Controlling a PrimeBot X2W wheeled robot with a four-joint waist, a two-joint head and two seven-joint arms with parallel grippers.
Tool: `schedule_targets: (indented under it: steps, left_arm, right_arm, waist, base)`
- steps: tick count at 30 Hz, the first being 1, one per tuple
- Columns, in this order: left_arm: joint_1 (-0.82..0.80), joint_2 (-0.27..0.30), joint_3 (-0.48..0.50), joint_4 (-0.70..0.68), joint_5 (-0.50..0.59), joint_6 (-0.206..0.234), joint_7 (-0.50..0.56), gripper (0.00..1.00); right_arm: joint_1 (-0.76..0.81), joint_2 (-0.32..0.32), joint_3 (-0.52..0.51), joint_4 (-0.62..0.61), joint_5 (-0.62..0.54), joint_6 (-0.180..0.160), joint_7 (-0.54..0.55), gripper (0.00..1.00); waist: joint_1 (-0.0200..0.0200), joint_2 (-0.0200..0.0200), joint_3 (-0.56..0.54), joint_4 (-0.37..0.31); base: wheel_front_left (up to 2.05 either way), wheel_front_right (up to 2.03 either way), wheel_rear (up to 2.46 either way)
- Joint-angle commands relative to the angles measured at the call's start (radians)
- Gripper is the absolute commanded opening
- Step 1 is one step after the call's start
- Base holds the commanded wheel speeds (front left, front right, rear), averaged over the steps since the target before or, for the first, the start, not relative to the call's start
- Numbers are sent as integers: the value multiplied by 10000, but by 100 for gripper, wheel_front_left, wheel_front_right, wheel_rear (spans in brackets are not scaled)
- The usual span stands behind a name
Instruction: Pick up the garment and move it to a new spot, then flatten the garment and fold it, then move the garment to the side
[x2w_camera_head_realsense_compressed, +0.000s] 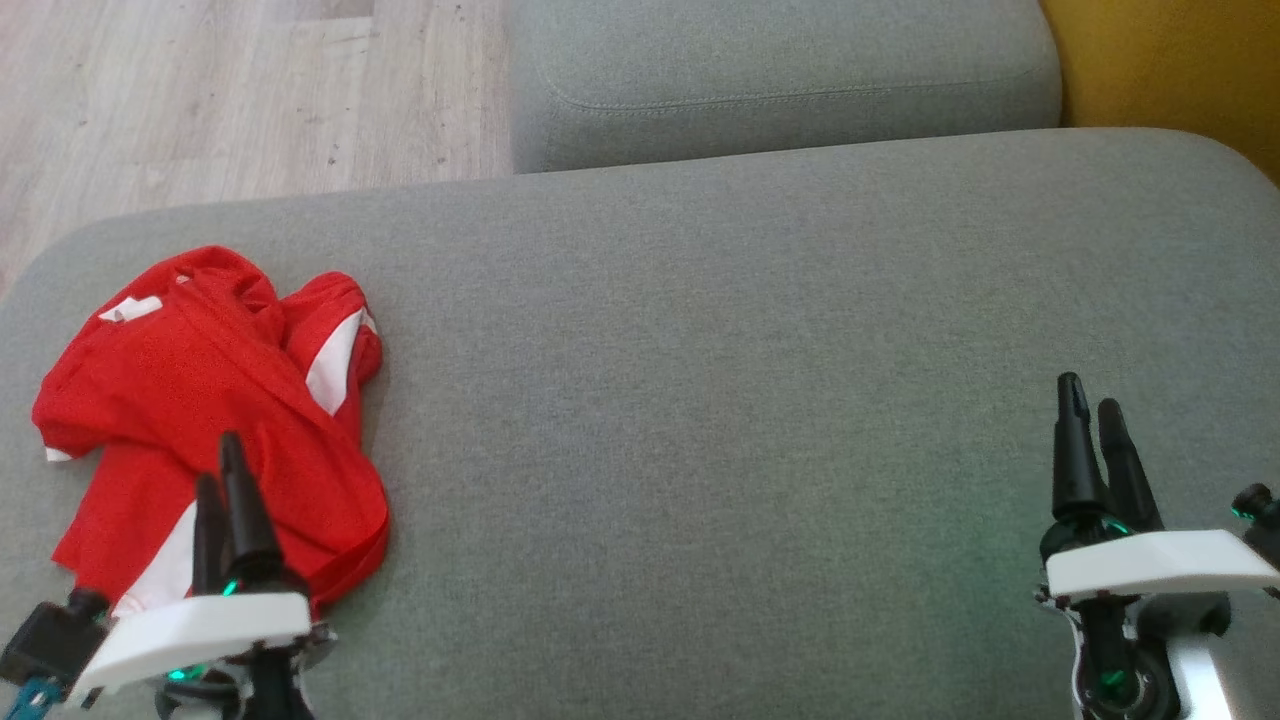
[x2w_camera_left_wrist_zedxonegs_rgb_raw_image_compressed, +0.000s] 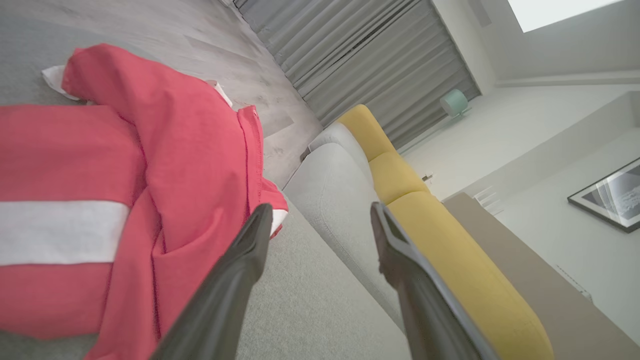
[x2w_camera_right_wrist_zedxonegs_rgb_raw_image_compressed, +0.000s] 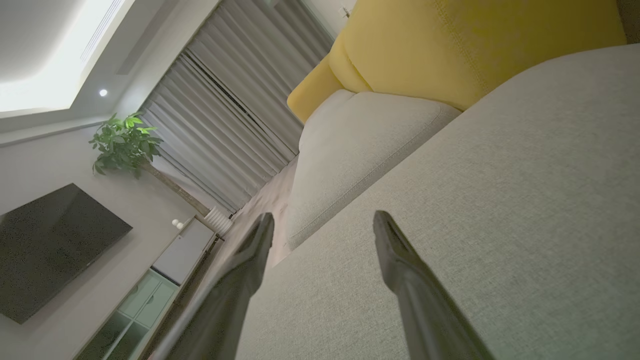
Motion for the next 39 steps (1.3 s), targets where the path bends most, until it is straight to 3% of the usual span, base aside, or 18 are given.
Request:
schedule_targets:
  steps: [1,24,39]
  left_arm:
    - [-279,93,-12,-498,473,108,-130,100]
    - [-89,193,-1295,-804,4672,310,-775,100]
    - [-59,520,-2149,-734,6655,729,-1215,100]
  right_arm:
    - [-461,-69,209,-497,-511,-4,-173,100]
    - [-339,-83,892,-794,-4004,-5,-820,100]
    - [-286,-92,1110,-954,-6373,-6,-1262,100]
  waist:
    - [0,0,4,-8]
    - [0,0,56,-24]
    - [0,0,33,-104]
  base:
    - [0,0,0]
    - [0,0,0]
    - [0,0,0]
